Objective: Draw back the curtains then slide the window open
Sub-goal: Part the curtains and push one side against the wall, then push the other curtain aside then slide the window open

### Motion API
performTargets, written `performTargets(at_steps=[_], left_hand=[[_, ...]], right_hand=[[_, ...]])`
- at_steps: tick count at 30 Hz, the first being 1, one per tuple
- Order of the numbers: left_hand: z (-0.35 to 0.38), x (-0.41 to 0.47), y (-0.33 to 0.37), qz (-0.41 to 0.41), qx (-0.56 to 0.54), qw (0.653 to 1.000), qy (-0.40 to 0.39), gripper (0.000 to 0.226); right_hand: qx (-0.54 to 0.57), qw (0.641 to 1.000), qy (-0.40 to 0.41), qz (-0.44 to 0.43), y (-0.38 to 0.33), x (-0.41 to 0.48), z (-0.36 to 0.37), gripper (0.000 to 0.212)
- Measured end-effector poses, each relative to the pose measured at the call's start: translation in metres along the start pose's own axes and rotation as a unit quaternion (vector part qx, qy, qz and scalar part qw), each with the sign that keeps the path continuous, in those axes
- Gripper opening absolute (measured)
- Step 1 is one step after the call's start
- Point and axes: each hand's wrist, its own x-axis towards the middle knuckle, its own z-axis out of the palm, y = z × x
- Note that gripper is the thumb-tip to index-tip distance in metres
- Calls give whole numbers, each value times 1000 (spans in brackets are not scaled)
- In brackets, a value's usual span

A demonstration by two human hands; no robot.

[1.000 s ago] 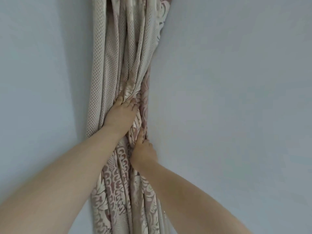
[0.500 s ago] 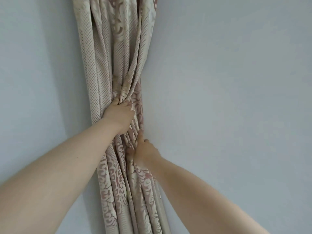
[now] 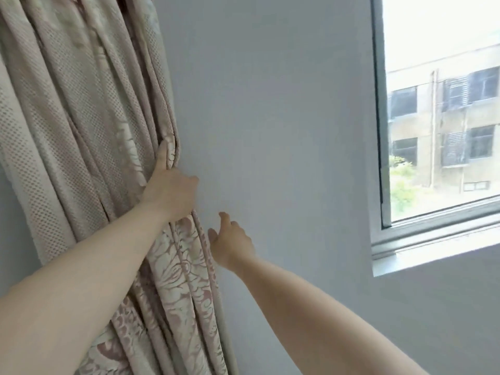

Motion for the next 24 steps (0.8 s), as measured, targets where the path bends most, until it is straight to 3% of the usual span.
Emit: performTargets(at_steps=[5, 10, 18, 24], left_hand=[[-52, 63, 61, -10, -101, 984, 147, 36], [-122, 147, 157, 29, -269, 925, 265, 17], [-290, 255, 330, 115, -404, 870, 257, 27], [-418, 326, 451, 170, -470, 805, 320, 33]], right_hand=[[-8, 993, 97, 73, 72, 3, -74, 47], [-31, 968, 215, 127, 161, -4, -163, 40], [-132, 914, 318, 212, 315, -34, -338, 42], [-190, 857, 388, 281, 431, -77, -462, 41]])
